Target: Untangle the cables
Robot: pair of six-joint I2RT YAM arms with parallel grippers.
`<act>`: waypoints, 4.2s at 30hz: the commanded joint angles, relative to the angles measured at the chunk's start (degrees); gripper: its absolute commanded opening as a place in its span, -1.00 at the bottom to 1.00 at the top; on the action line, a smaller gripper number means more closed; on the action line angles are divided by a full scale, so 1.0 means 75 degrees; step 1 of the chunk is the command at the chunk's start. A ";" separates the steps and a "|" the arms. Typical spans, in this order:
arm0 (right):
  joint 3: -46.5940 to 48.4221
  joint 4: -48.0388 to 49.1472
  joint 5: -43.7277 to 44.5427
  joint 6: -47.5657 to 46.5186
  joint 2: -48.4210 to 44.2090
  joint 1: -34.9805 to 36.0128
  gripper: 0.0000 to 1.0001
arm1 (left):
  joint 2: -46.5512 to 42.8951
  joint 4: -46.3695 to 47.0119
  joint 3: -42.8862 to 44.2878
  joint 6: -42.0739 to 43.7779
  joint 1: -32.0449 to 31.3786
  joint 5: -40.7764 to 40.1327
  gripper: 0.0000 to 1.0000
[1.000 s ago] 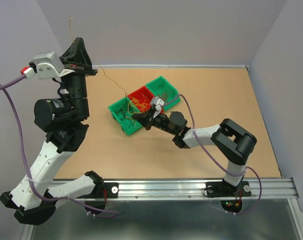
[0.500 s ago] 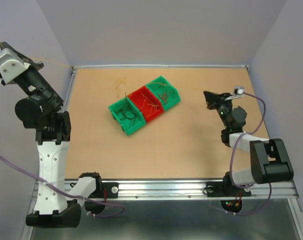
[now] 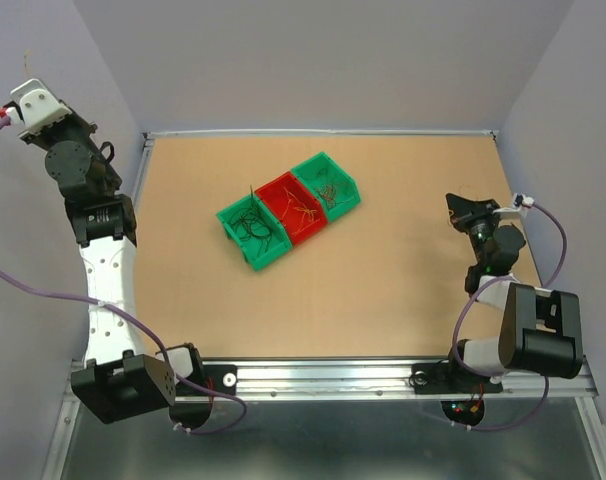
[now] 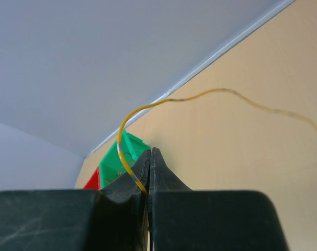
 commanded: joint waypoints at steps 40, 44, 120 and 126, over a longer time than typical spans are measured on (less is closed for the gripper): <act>0.3999 -0.5173 -0.0882 -0.3321 -0.1538 0.3932 -0.99 | -0.5169 0.4536 -0.6814 -0.2387 -0.0367 0.4871 -0.98; 0.4807 -0.5396 -0.0671 -0.3532 -0.0930 0.4506 -0.99 | -0.5018 0.4513 -0.6826 -0.2515 -0.0356 0.5011 -0.98; 0.9861 -0.7377 0.2316 -0.5406 0.5189 0.6277 -0.99 | -0.4361 0.4302 -0.6732 -0.2480 -0.0379 0.5245 -0.97; 0.9825 -0.7365 0.3852 -0.5641 0.5388 0.6277 -0.99 | -0.4338 0.4290 -0.6721 -0.2480 -0.0367 0.5257 -0.97</act>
